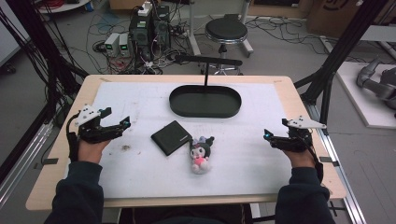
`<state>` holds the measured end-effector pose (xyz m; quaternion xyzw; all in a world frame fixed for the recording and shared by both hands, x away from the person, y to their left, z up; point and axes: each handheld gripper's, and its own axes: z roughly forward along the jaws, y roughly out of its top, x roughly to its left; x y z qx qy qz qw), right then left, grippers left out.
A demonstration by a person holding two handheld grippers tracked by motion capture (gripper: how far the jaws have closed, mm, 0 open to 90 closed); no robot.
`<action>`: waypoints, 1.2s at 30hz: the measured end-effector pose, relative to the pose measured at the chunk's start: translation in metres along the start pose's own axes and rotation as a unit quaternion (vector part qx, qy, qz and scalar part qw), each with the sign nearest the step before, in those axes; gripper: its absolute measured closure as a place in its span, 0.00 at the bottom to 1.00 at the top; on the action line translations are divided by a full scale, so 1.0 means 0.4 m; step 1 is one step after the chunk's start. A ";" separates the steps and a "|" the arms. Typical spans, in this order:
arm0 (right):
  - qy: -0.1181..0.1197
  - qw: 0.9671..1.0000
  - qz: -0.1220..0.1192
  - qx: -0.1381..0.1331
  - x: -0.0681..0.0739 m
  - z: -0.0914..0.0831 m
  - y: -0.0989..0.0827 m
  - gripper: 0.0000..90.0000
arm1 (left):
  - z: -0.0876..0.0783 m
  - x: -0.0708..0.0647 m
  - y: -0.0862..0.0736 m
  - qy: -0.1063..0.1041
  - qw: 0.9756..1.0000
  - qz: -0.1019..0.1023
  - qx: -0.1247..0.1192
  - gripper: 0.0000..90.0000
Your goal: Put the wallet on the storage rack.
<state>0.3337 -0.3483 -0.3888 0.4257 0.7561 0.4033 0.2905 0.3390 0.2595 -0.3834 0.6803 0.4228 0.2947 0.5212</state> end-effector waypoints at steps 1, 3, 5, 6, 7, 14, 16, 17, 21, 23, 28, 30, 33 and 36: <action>0.000 1.000 -0.001 0.000 -0.001 0.000 -0.001 0.18 | 0.000 0.000 0.000 0.000 1.000 0.000 0.000 0.19; 0.000 1.000 0.001 0.000 -0.001 -0.001 -0.002 0.18 | 0.005 -0.002 -0.001 -0.004 1.000 -0.002 0.002 0.19; 0.000 1.000 0.001 0.001 -0.003 -0.002 -0.005 0.18 | 0.010 -0.005 -0.003 -0.009 1.000 -0.008 0.005 0.20; 0.000 1.000 0.004 0.001 -0.003 -0.003 -0.006 0.18 | 0.010 -0.005 -0.003 -0.009 1.000 -0.008 0.005 0.21; 0.000 1.000 0.004 0.001 -0.005 -0.003 -0.008 0.18 | 0.013 -0.006 -0.004 -0.012 1.000 -0.009 0.006 0.22; 0.001 1.000 0.012 0.003 -0.017 -0.005 -0.020 0.18 | 0.038 -0.017 -0.011 -0.031 0.999 -0.016 0.014 0.25; -0.001 1.000 0.011 0.003 -0.019 -0.007 -0.023 0.18 | 0.041 -0.021 -0.015 -0.043 0.999 -0.018 0.014 0.30; -0.001 1.000 0.011 0.003 -0.019 -0.007 -0.023 0.18 | 0.041 -0.021 -0.015 -0.043 0.999 -0.018 0.014 0.32; -0.001 1.000 0.007 0.003 -0.013 -0.012 -0.020 0.18 | 0.065 -0.045 -0.027 -0.086 0.996 -0.012 0.029 0.46; -0.001 1.000 0.003 0.004 -0.008 -0.010 -0.018 0.18 | 0.076 -0.058 -0.031 -0.095 0.995 -0.003 0.038 0.47; 0.001 1.000 -0.007 0.009 0.004 -0.005 -0.012 0.18 | 0.111 -0.095 -0.041 -0.117 0.991 0.010 0.058 0.48; 0.003 1.000 -0.011 0.010 0.009 -0.005 -0.010 0.18 | 0.127 -0.103 -0.049 -0.124 0.990 0.008 0.071 0.48; 0.005 1.000 -0.015 0.010 0.015 -0.005 -0.010 0.18 | 0.154 -0.107 -0.064 -0.128 0.987 0.007 0.100 0.46; 0.007 1.000 -0.015 0.010 0.016 -0.006 -0.011 0.18 | 0.170 -0.107 -0.075 -0.134 0.984 0.006 0.119 0.43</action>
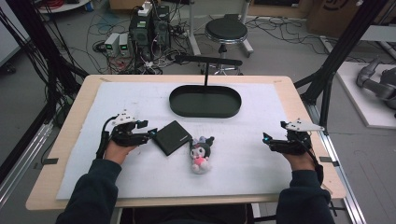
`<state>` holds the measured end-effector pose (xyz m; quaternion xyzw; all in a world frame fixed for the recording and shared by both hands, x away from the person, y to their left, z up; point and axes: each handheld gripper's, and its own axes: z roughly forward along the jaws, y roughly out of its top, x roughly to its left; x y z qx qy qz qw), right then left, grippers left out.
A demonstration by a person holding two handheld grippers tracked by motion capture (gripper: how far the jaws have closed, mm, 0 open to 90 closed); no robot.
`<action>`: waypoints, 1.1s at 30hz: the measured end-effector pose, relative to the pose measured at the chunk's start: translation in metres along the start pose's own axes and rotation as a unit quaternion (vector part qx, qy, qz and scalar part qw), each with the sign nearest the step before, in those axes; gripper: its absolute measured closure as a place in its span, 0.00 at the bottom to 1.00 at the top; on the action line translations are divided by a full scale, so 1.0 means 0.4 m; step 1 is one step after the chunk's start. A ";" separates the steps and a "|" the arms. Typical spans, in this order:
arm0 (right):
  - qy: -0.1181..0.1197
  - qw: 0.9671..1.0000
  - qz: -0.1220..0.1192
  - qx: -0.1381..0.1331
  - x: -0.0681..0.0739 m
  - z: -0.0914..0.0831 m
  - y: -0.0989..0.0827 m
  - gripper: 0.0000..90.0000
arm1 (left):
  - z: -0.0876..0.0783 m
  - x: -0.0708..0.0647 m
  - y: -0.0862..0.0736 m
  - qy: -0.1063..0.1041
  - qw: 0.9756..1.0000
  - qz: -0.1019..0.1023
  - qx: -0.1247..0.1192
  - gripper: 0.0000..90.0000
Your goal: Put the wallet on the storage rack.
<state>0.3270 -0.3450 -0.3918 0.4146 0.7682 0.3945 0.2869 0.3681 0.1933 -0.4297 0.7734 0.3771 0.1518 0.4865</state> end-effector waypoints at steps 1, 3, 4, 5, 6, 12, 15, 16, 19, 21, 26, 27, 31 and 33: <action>0.000 1.000 0.001 -0.002 -0.001 0.000 0.001 0.18 | 0.019 0.007 -0.006 -0.005 1.000 -0.012 0.018 0.40; 0.001 1.000 0.001 -0.003 -0.002 0.000 0.002 0.18 | 0.035 0.014 -0.012 0.000 0.999 -0.021 0.031 0.40; 0.001 1.000 0.002 -0.003 -0.002 0.001 0.002 0.18 | 0.040 0.016 -0.014 -0.002 0.999 -0.029 0.038 0.40; 0.001 1.000 0.002 -0.003 -0.002 0.002 0.003 0.18 | 0.040 0.016 -0.014 -0.002 0.999 -0.029 0.038 0.38; 0.002 1.000 0.000 -0.004 -0.003 0.003 0.003 0.18 | 0.045 0.019 -0.018 -0.008 0.998 -0.036 0.049 0.37; 0.003 1.000 0.002 -0.002 -0.004 0.005 0.003 0.18 | 0.051 0.018 -0.024 -0.034 0.995 -0.052 0.072 0.53; 0.005 1.000 0.001 -0.001 -0.002 0.006 0.003 0.18 | 0.052 0.016 -0.025 -0.043 0.995 -0.050 0.072 0.64; 0.005 1.000 0.001 -0.001 -0.002 0.006 0.003 0.18 | 0.052 0.017 -0.025 -0.044 0.995 -0.058 0.070 0.64; 0.005 1.000 0.000 0.000 0.000 0.008 0.005 0.18 | 0.044 0.028 -0.025 -0.055 0.994 -0.074 0.061 0.80; 0.005 1.000 -0.002 -0.001 -0.001 0.009 0.006 0.18 | 0.043 0.028 -0.025 -0.060 0.994 -0.076 0.058 0.87; 0.004 1.000 0.001 0.000 -0.003 0.009 0.005 0.18 | 0.019 0.029 -0.010 -0.083 0.993 -0.084 0.009 0.94; 0.003 1.000 0.002 0.000 -0.004 0.009 0.005 0.18 | 0.019 0.029 -0.010 -0.083 0.993 -0.084 0.009 0.94; 0.004 1.000 0.001 0.001 -0.005 0.011 0.004 0.18 | -0.025 0.047 0.002 -0.055 0.994 -0.087 -0.035 0.95; 0.004 1.000 0.001 0.001 -0.004 0.010 0.004 0.18 | -0.037 0.054 0.004 -0.045 0.994 -0.088 -0.043 0.95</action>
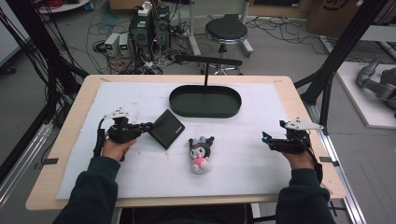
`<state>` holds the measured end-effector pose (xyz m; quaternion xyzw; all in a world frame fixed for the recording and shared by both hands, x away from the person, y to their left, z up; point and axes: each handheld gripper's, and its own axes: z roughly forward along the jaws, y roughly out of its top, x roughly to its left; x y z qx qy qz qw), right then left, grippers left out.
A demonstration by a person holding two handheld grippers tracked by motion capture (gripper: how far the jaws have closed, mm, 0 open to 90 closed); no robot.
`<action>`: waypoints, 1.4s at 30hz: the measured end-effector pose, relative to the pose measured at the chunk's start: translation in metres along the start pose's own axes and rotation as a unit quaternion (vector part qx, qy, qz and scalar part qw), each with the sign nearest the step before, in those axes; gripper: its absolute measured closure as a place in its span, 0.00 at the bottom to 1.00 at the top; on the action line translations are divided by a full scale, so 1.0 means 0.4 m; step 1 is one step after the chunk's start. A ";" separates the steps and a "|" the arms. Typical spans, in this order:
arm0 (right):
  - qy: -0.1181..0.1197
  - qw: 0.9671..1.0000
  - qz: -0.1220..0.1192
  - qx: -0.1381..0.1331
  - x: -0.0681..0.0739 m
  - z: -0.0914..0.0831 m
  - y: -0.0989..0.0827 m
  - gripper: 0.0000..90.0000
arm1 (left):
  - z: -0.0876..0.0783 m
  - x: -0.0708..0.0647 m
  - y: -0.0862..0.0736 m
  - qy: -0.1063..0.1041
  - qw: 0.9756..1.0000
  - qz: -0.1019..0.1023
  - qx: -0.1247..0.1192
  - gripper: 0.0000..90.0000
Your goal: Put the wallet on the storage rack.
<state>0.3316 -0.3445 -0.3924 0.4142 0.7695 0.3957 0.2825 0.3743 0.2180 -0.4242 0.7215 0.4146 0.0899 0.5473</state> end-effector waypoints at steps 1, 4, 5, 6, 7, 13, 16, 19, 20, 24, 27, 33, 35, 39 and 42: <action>-0.001 1.000 0.000 0.000 0.000 0.000 0.000 0.18 | -0.026 0.008 0.008 0.026 0.999 0.004 -0.020 0.96; -0.002 1.000 0.002 -0.002 -0.001 -0.001 0.000 0.18 | -0.068 0.015 0.017 0.059 0.997 0.012 -0.051 0.96; -0.002 1.000 0.002 -0.002 -0.002 -0.001 0.000 0.18 | -0.082 0.018 0.019 0.070 0.996 0.016 -0.056 0.96; -0.001 1.000 -0.001 -0.002 -0.002 0.000 0.000 0.18 | -0.095 0.021 0.023 0.077 0.995 0.018 -0.059 0.96; 0.000 1.000 0.000 -0.001 -0.001 0.001 0.001 0.18 | -0.106 0.022 0.027 0.085 0.994 0.023 -0.064 0.96; 0.000 1.000 -0.003 0.002 0.000 0.006 0.002 0.18 | -0.156 0.025 0.043 0.085 0.992 0.038 -0.090 0.96; -0.001 1.000 -0.003 0.002 0.000 0.005 0.002 0.18 | -0.158 0.023 0.045 0.075 0.992 0.044 -0.089 0.96; -0.001 1.000 -0.001 0.002 0.000 0.004 0.001 0.18 | -0.145 0.007 0.049 0.063 0.993 0.070 -0.067 0.96; 0.000 1.000 0.000 0.003 0.000 0.003 0.001 0.18 | -0.138 -0.001 0.052 0.056 0.993 0.081 -0.060 0.96; -0.001 1.000 0.000 0.002 -0.001 0.001 0.000 0.18 | -0.104 -0.046 0.064 0.022 0.991 0.128 -0.020 0.96; -0.002 1.000 0.000 0.001 -0.002 0.000 0.000 0.18 | -0.091 -0.060 0.064 0.018 0.991 0.134 -0.010 0.96; -0.002 1.000 0.000 0.002 -0.001 -0.001 -0.001 0.18 | -0.051 -0.083 0.054 0.014 0.990 0.140 0.013 0.96; -0.001 1.000 0.000 0.002 -0.001 -0.001 -0.001 0.18 | -0.033 -0.093 0.047 0.011 0.990 0.141 0.018 0.95; -0.001 1.000 -0.001 0.002 -0.001 0.000 -0.001 0.18 | -0.029 -0.095 0.047 0.012 0.991 0.133 0.016 0.95; -0.001 1.000 -0.002 0.003 -0.001 0.000 -0.001 0.18 | -0.027 -0.095 0.047 0.008 0.992 0.124 0.012 0.93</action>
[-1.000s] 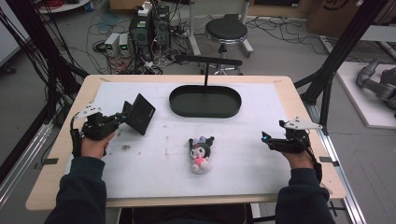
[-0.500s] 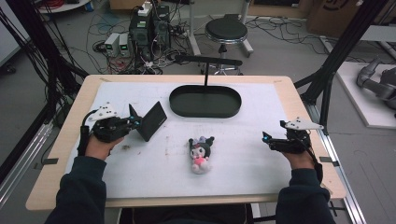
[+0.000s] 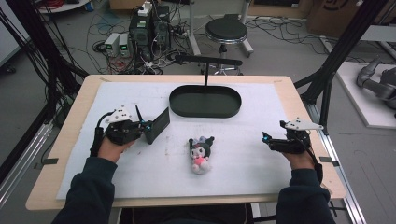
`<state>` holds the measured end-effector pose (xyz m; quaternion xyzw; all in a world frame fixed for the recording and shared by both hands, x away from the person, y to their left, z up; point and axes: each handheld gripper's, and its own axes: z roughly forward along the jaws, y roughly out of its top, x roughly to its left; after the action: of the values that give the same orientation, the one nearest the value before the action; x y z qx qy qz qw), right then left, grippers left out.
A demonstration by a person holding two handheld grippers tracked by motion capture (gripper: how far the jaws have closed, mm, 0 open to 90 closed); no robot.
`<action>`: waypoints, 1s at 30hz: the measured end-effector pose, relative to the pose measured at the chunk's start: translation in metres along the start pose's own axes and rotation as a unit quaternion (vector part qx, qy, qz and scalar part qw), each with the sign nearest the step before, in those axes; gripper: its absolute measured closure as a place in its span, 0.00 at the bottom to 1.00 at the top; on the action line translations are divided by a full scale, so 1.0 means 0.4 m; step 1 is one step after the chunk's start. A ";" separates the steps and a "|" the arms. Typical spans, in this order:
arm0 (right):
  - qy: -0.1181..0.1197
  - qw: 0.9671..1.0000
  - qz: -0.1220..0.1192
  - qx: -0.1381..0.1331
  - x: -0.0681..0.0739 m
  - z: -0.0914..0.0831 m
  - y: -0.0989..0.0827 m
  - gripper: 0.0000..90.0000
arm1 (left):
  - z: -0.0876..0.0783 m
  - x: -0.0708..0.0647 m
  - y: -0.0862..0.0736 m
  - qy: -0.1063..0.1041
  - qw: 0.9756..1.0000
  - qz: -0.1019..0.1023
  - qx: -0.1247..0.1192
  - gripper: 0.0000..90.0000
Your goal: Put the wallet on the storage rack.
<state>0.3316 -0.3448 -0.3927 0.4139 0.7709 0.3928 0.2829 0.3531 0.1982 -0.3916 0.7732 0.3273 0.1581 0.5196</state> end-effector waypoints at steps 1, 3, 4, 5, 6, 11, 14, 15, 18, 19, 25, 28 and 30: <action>0.000 1.000 0.000 0.000 0.000 0.001 0.000 0.18 | 0.002 0.000 0.000 -0.004 1.000 -0.005 -0.002 0.85; 0.001 1.000 0.001 0.001 0.001 0.000 0.000 0.18 | 0.007 -0.001 -0.001 -0.007 1.000 -0.007 -0.005 0.82; 0.001 1.000 0.000 0.001 0.001 0.000 0.000 0.18 | 0.008 -0.001 -0.001 -0.006 1.000 -0.006 -0.005 0.79; 0.000 1.000 0.000 0.000 0.000 0.000 0.000 0.18 | 0.008 -0.002 0.000 -0.006 1.000 -0.008 -0.006 0.78; 0.000 1.000 0.000 0.000 0.000 0.000 0.000 0.18 | 0.008 -0.001 0.000 -0.006 1.000 -0.009 -0.007 0.76; 0.000 1.000 0.000 0.000 0.000 -0.001 0.000 0.18 | 0.005 0.008 -0.001 -0.006 1.000 -0.015 -0.019 0.61; 0.000 1.000 0.002 0.000 0.000 -0.001 -0.001 0.18 | 0.001 0.013 -0.001 -0.001 0.999 -0.020 -0.027 0.55; 0.000 1.000 0.002 0.000 0.000 -0.002 -0.001 0.18 | -0.001 0.013 0.001 0.001 0.999 -0.020 -0.034 0.52; 0.000 1.000 0.002 0.000 -0.001 -0.002 -0.001 0.18 | -0.012 0.012 0.005 0.031 0.998 -0.018 -0.051 0.47; 0.000 1.000 0.002 0.000 0.000 -0.002 -0.001 0.18 | -0.015 0.011 0.007 0.047 0.997 -0.020 -0.054 0.39; 0.001 1.000 0.002 -0.002 -0.001 -0.002 -0.001 0.18 | -0.033 -0.010 -0.024 0.159 0.982 -0.058 -0.087 0.21; -0.001 1.000 0.004 -0.002 -0.002 -0.003 -0.001 0.18 | -0.022 -0.022 -0.030 0.172 0.980 -0.063 -0.078 0.20; 0.000 1.000 0.003 -0.002 -0.002 -0.002 -0.001 0.18 | -0.012 -0.036 -0.032 0.177 0.980 -0.056 -0.072 0.20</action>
<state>0.3312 -0.3459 -0.3926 0.4155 0.7691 0.3947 0.2830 0.3352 0.1950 -0.3996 0.6744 0.4445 0.2857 0.5157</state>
